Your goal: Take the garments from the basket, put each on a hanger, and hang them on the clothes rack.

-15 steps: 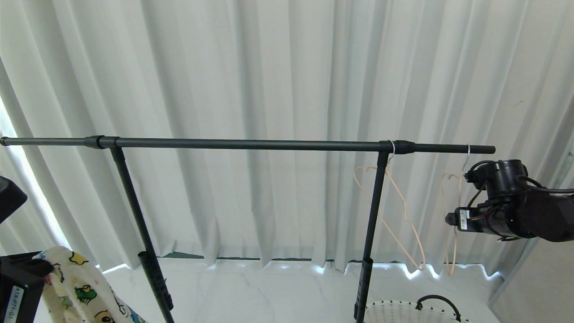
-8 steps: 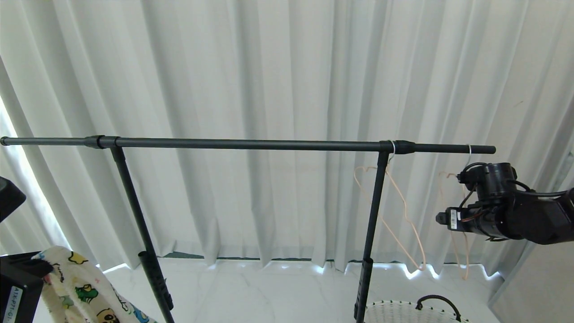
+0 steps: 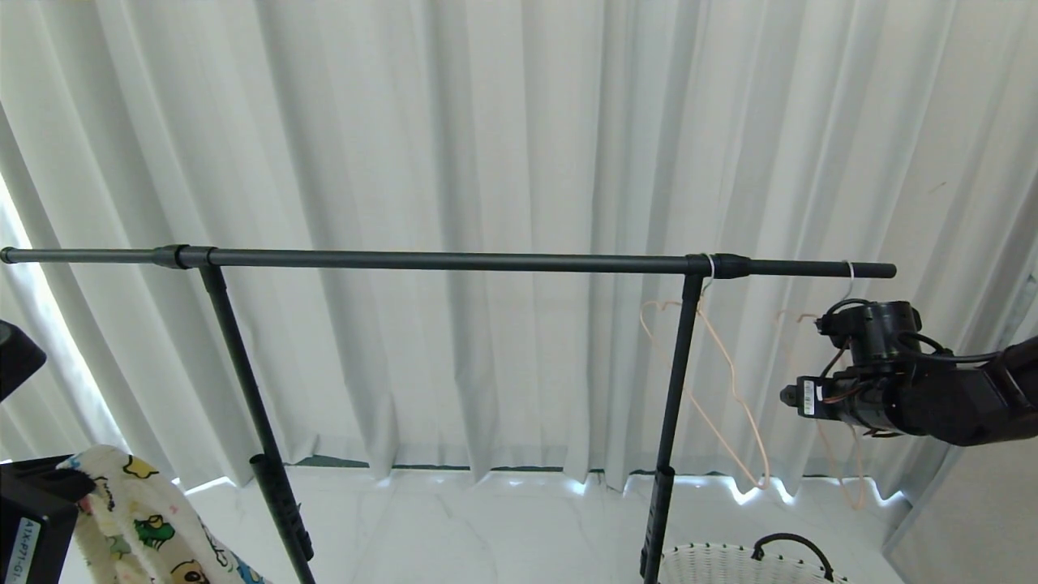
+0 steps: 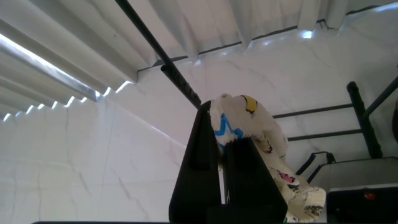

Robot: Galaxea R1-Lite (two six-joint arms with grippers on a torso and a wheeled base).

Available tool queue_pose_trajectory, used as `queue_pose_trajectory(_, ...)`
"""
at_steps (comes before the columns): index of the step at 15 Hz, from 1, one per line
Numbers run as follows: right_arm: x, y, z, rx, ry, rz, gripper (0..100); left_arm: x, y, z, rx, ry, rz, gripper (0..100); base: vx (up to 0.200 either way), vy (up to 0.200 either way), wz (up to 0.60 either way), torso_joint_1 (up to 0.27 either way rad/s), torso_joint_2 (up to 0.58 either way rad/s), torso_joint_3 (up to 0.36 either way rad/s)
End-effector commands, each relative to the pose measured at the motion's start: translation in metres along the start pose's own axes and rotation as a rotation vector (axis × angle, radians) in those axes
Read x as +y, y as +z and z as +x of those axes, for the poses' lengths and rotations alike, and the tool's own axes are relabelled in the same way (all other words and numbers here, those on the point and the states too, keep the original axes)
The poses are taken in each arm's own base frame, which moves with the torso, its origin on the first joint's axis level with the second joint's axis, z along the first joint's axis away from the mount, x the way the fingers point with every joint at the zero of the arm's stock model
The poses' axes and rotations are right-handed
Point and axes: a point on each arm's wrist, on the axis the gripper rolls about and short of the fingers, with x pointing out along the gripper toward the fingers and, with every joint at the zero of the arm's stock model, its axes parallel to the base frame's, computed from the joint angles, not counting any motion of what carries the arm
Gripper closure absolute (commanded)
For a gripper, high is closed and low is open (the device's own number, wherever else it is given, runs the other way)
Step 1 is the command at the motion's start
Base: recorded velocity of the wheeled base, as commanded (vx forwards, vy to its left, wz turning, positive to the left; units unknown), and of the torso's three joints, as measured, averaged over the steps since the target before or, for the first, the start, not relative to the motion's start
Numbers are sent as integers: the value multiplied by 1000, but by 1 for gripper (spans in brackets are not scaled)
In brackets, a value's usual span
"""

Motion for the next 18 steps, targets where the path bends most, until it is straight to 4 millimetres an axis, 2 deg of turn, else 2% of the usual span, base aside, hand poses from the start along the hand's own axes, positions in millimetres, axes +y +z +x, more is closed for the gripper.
queue_pose_trajectory(1, 0, -1, 1, 4, 4, 0, 100, 0, 0, 0, 0, 1, 0, 100, 0, 0, 0, 0, 0, 0)
queue_pose_trajectory(6, -2, 2, -2, -8, 7, 8, 100, 0, 0, 0, 0, 1, 0, 100, 0, 0, 0, 0, 0, 0)
queue_pose_trajectory(12, -5, 11, -23, -105, 30, 35, 100, 0, -1, -1, -5, 2, -2, 100, 0, 0, 0, 0, 0, 0)
queue_pose_trajectory(16, -10, -4, -51, -218, 72, 44, 100, 0, -3, -1, 1, 1, 0, 100, 0, 0, 0, 0, 0, 0)
queue_pose_trajectory(18, -8, -14, -59, -277, 105, 48, 100, 0, -3, -1, -2, 1, -1, 100, 0, 0, 0, 0, 0, 0)
